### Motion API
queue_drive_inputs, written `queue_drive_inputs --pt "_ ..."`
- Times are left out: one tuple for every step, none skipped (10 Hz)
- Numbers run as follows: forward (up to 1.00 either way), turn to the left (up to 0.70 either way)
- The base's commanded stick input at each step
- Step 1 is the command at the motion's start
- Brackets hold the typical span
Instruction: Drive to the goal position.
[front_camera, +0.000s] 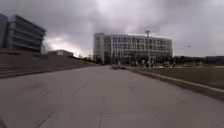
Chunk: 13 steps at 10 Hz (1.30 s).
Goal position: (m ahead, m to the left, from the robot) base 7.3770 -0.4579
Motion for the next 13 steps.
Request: queue_drive_inputs --pt "0.49 0.12" --pt "0.49 0.12" --pt "0.49 0.12" --pt "0.49 0.12" --pt "0.49 0.08" --pt "0.49 0.08" --pt "0.49 0.07" --pt "0.49 0.07" --pt "0.49 0.07" --pt "0.49 0.07" --pt "0.49 0.06" --pt "0.49 0.04" --pt "0.49 0.04"
